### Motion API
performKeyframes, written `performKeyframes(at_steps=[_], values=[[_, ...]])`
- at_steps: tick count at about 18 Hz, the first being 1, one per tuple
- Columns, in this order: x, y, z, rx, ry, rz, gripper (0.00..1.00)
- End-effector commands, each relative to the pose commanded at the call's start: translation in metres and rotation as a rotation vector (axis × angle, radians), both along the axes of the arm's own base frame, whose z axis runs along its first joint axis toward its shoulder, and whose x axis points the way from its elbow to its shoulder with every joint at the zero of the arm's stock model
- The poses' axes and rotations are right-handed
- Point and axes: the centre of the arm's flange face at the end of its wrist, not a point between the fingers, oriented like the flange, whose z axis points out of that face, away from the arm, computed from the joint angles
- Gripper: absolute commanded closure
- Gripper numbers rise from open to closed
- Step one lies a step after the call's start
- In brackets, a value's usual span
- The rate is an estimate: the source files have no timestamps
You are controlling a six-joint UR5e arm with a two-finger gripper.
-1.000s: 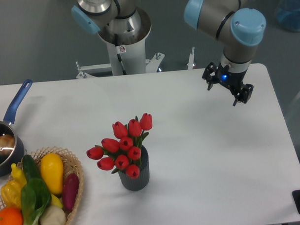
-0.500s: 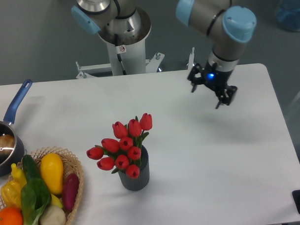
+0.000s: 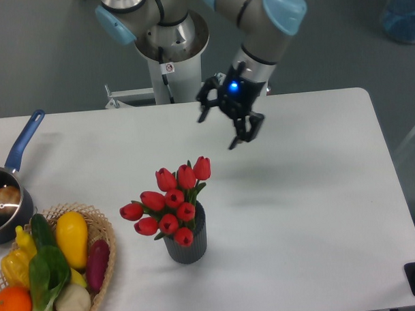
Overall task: Pick up the flowers from the vase
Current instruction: 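Move the open gripper toward the red tulip stems above the vase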
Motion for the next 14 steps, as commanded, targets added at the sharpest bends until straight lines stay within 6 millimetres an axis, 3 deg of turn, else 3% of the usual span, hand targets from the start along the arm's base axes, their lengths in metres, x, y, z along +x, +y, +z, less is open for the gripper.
performKeyframes(at_steps=[3,5,9,14], values=[[-0.007,0.026,-0.027,0.086,-0.118,-0.009,0.0],[-0.026,0.036,-0.024,0.163,-0.158,0.015,0.0],[-0.044,0.035,-0.012,0.234,-0.172,0.049,0.0],[-0.065,0.03,-0.021,0.273,-0.189,0.084,0.0]])
